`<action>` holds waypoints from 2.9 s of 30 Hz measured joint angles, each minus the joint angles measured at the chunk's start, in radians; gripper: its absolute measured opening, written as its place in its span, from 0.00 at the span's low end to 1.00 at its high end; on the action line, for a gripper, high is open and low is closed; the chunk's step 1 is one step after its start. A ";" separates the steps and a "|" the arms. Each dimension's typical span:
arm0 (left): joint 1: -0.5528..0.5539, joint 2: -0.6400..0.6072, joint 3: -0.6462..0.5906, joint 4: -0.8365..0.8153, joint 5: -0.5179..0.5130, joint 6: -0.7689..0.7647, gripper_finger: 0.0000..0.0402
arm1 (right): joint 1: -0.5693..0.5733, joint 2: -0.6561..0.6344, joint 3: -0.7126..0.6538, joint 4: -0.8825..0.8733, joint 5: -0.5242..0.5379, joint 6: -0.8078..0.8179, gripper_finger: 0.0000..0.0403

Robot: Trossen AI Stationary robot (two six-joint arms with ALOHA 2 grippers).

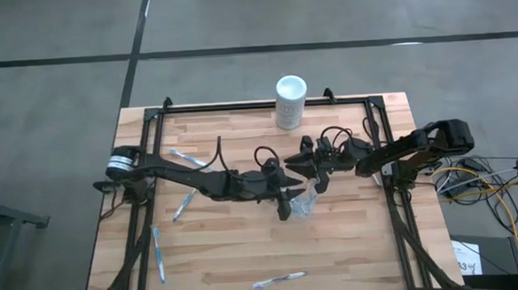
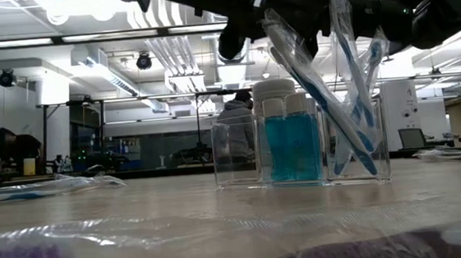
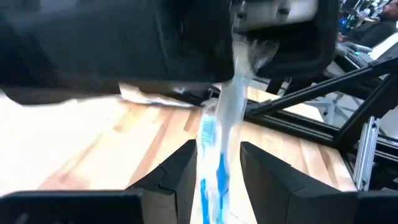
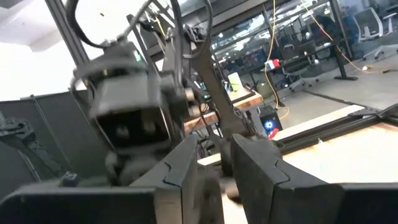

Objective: Pick & Place toothbrushing station
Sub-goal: Adjust the blue toothbrush in the transparent organizer

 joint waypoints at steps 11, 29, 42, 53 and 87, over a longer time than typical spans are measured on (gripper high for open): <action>0.000 0.027 0.001 0.090 0.011 -0.002 0.32 | 0.000 -0.005 0.000 0.001 0.000 -0.004 0.23; 0.003 0.027 0.003 0.116 0.024 0.019 0.32 | 0.001 -0.005 0.048 -0.042 -0.003 -0.006 0.19; 0.003 0.027 0.003 0.115 0.024 0.021 0.32 | 0.001 -0.005 0.048 -0.043 -0.003 -0.004 0.21; 0.003 0.026 0.002 0.116 0.024 0.000 0.32 | 0.001 -0.005 0.048 -0.044 -0.002 -0.004 0.20; 0.019 0.125 0.061 0.147 0.019 -0.095 0.32 | 0.000 -0.008 0.047 -0.037 0.000 0.000 0.20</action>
